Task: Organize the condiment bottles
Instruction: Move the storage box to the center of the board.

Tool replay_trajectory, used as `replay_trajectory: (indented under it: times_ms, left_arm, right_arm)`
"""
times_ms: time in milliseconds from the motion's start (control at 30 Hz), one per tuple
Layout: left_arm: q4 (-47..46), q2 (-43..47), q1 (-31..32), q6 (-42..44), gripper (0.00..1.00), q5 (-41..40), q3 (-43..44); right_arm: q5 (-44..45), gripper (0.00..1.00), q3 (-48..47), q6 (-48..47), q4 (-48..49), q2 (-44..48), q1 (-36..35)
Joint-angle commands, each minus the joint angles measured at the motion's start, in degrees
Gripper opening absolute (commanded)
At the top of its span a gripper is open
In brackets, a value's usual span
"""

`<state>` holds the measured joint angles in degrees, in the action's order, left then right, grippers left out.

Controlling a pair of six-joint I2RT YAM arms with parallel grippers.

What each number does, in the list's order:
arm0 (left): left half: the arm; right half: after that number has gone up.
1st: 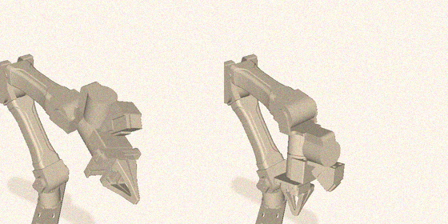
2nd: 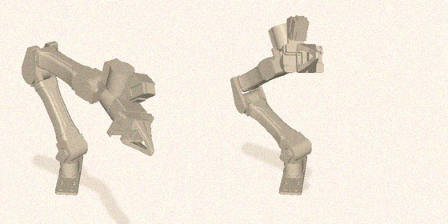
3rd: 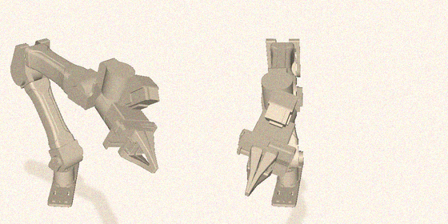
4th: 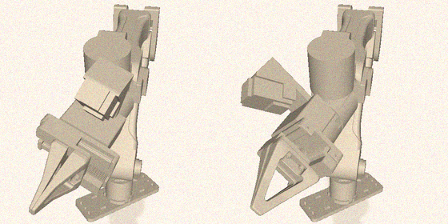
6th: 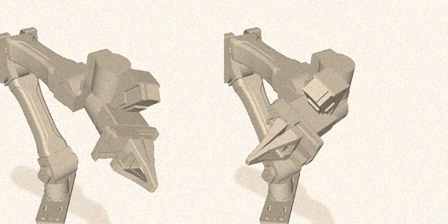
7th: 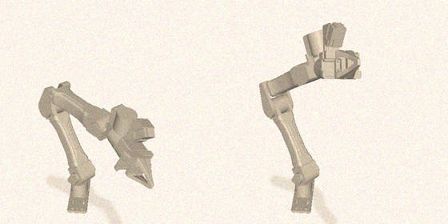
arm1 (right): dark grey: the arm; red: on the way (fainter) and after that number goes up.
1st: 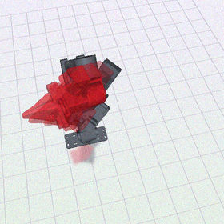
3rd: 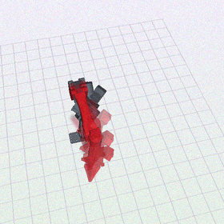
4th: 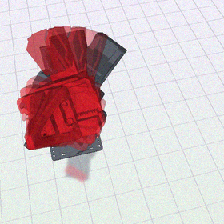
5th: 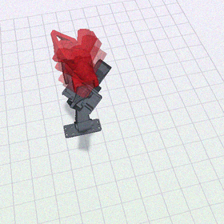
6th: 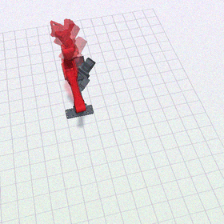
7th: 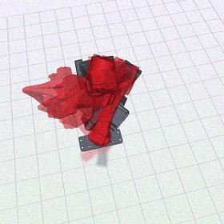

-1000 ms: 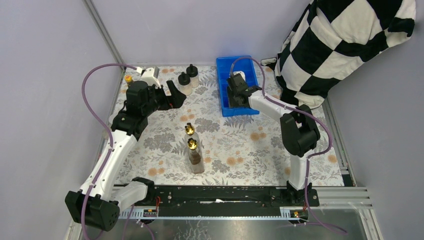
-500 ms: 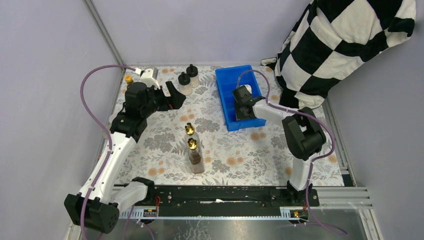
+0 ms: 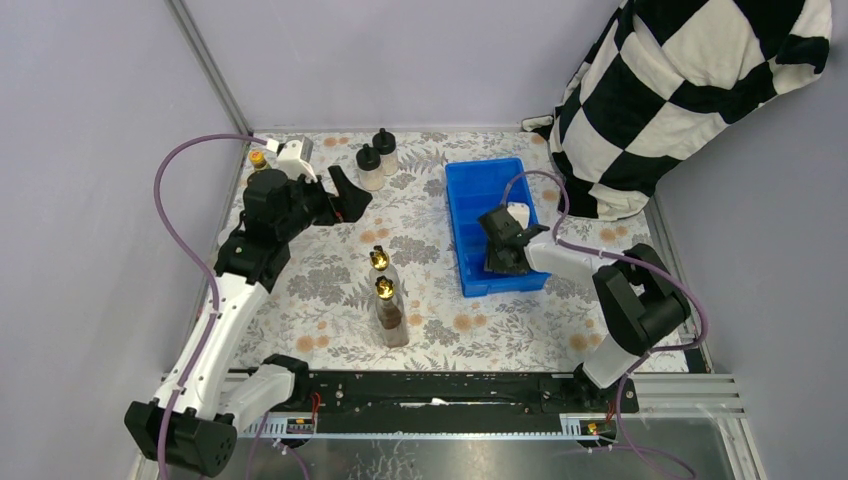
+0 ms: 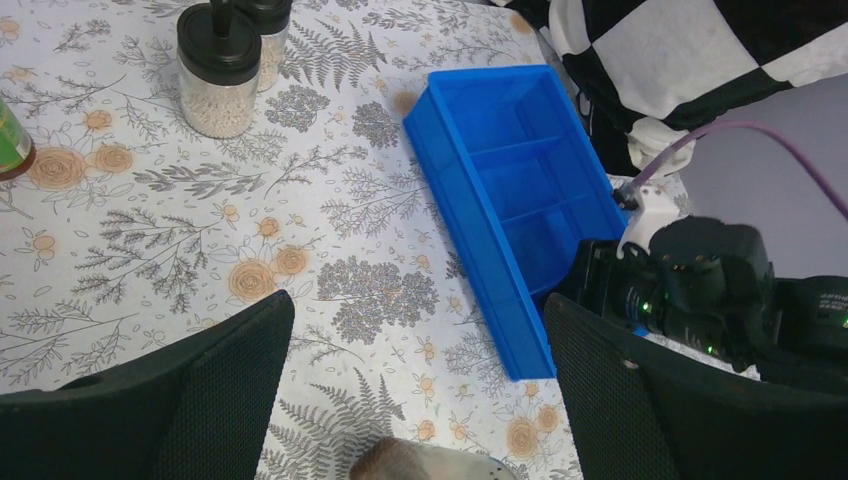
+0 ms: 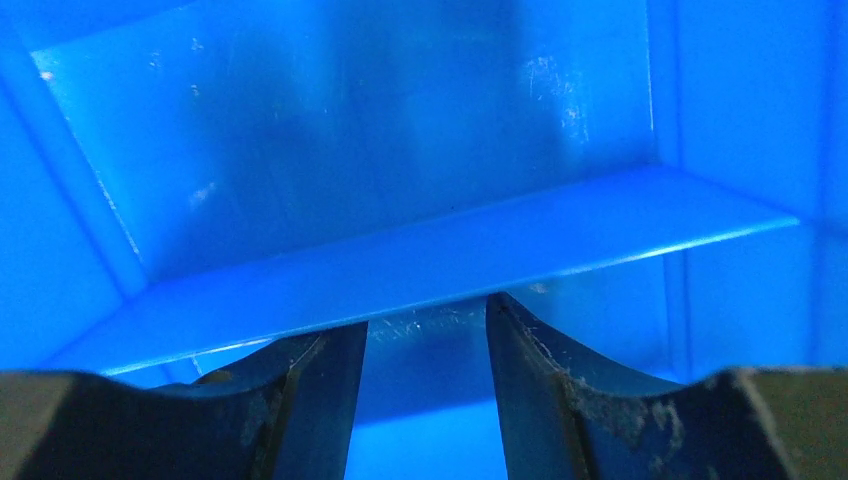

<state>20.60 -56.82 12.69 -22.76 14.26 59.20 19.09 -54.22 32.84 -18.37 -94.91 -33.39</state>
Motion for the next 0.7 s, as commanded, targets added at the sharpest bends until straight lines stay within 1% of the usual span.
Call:
replay_trajectory:
  times_ms: [0,100,233,433,667]
  left_arm:
    - [-0.7,1.9,-0.3,-0.9,0.99,1.9,-1.5]
    - [-0.5,2.7,-0.3,-1.0,0.99,2.2,-1.9]
    - [0.2,3.8,-0.3,-1.2,0.99,2.4,-2.0]
    - [1.3,5.3,-0.3,-1.0,0.99,2.4,-2.0]
    - [1.3,6.7,-0.3,-1.8,0.99,2.1,-3.0]
  right_arm:
    - [3.1,0.53,4.1,10.1,-1.9,3.7,-3.2]
    - [4.4,0.51,5.0,14.1,-3.1,4.7,-5.2]
    - [6.0,0.52,5.4,19.0,-3.7,5.9,-8.3]
    - [7.7,0.52,3.2,21.4,-6.5,3.1,-12.6]
    - [8.7,0.53,6.4,22.7,-7.2,3.0,-16.5]
